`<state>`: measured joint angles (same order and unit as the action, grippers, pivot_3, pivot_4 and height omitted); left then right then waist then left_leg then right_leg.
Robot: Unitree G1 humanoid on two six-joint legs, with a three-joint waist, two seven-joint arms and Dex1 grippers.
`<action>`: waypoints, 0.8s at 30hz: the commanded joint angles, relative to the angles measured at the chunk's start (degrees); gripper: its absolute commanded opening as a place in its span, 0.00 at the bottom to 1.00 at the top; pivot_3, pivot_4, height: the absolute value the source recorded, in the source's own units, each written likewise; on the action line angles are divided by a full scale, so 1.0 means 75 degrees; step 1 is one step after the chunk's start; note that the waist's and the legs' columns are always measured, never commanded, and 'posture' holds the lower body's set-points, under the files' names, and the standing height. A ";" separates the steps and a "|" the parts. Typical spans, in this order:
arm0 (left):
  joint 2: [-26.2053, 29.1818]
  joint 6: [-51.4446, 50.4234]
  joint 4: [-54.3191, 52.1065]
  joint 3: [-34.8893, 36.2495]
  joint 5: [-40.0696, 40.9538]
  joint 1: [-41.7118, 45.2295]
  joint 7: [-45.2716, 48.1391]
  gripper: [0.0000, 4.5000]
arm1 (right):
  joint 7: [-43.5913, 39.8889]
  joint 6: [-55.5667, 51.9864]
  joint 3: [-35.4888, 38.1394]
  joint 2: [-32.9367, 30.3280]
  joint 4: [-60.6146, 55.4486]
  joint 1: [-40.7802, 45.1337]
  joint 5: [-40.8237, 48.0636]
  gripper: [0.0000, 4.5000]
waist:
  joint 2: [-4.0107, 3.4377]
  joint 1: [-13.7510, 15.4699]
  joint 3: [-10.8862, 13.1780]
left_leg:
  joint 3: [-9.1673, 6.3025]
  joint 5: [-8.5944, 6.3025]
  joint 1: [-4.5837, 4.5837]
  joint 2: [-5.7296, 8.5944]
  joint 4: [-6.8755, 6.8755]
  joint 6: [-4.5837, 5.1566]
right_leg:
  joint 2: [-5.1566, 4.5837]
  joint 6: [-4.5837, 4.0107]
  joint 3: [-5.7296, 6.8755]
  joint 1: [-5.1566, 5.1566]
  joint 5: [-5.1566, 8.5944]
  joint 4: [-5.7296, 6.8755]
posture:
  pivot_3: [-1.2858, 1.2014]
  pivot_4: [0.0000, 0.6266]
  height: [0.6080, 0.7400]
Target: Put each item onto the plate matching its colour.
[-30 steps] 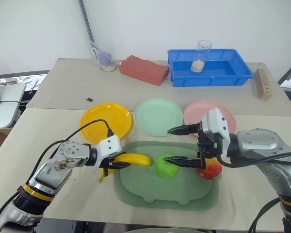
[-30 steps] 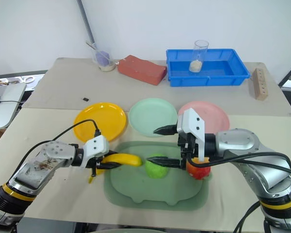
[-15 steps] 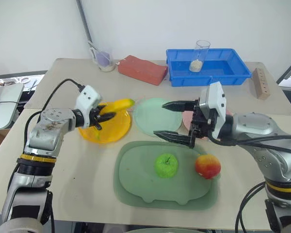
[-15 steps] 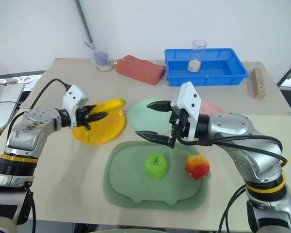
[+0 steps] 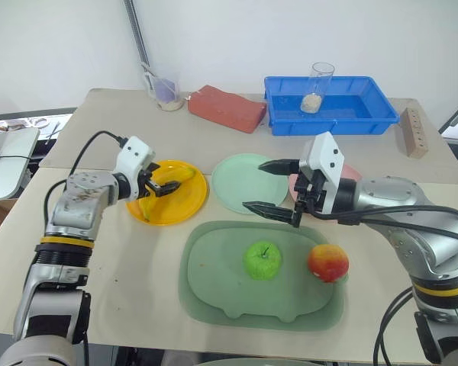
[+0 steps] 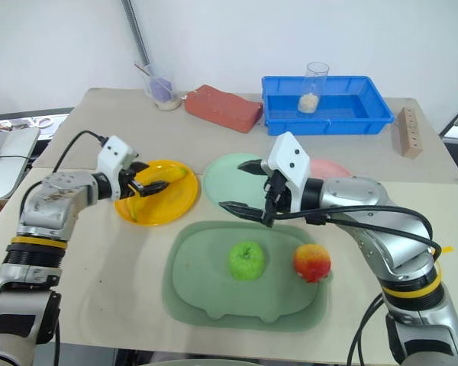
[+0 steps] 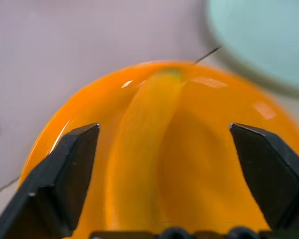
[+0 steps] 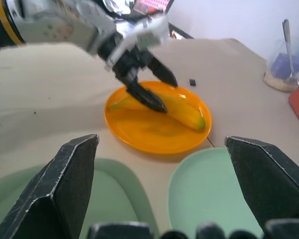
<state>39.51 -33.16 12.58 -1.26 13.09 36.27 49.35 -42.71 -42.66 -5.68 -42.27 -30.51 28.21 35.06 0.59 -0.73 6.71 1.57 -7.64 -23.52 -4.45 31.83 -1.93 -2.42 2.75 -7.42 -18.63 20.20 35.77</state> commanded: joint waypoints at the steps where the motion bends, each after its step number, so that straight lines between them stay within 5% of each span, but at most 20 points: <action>1: 0.0845 0.0064 -0.1437 0.0366 0.0781 0.0111 0.1429 0.99 | -0.0745 0.0007 0.0277 -0.0692 -0.0299 -0.0379 0.0097 1.00 | 0.0000 -0.0003 0.0000 | 0.0000 0.0000 -0.0001 0.0000 -0.0002 0.0000 | -0.0001 0.0000 0.0000 0.0000 0.0000 0.0000 | 0.52 0.24 1.00; 6: 0.1527 0.0450 -0.3386 0.0063 0.1690 -0.0775 0.3199 0.99 | -0.1519 -0.0130 0.0104 -0.1312 -0.0399 -0.0658 0.0268 1.00 | -0.0010 -0.0034 -0.0004 | 0.0003 -0.0002 0.0029 -0.0001 -0.0003 -0.0002 | -0.0008 -0.0006 0.0002 0.0023 0.0004 -0.0007 | 0.52 0.24 1.00; 11: 0.1390 0.1177 -0.4848 -0.0101 0.2139 -0.1590 0.3813 0.99 | -0.1838 -0.0021 -0.0472 -0.1573 -0.0497 -0.0936 -0.0174 1.00 | -0.0001 -0.0041 -0.0001 | 0.0003 -0.0002 0.0036 -0.0020 -0.0002 -0.0001 | -0.0004 -0.0030 0.0023 0.0032 0.0017 -0.0007 | 0.52 0.24 1.00; 24: 0.1288 0.1554 -0.5314 -0.0070 0.2517 -0.2328 0.3942 0.99 | -0.1824 -0.0053 -0.1477 -0.1303 -0.0304 -0.1110 -0.1234 1.00 | 0.0021 -0.0024 0.0014 | 0.0003 -0.0001 0.0033 -0.0021 0.0002 0.0000 | -0.0004 -0.0030 0.0026 0.0029 0.0019 -0.0011 | 0.52 0.24 1.00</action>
<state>48.37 -21.82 -25.55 -3.33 30.54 18.50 78.80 -56.63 -43.09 -17.25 -52.35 -31.70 19.24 25.93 0.76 -0.91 6.81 1.59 -7.65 -23.27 -4.61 31.85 -1.93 -2.45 2.53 -7.23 -18.40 20.34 35.68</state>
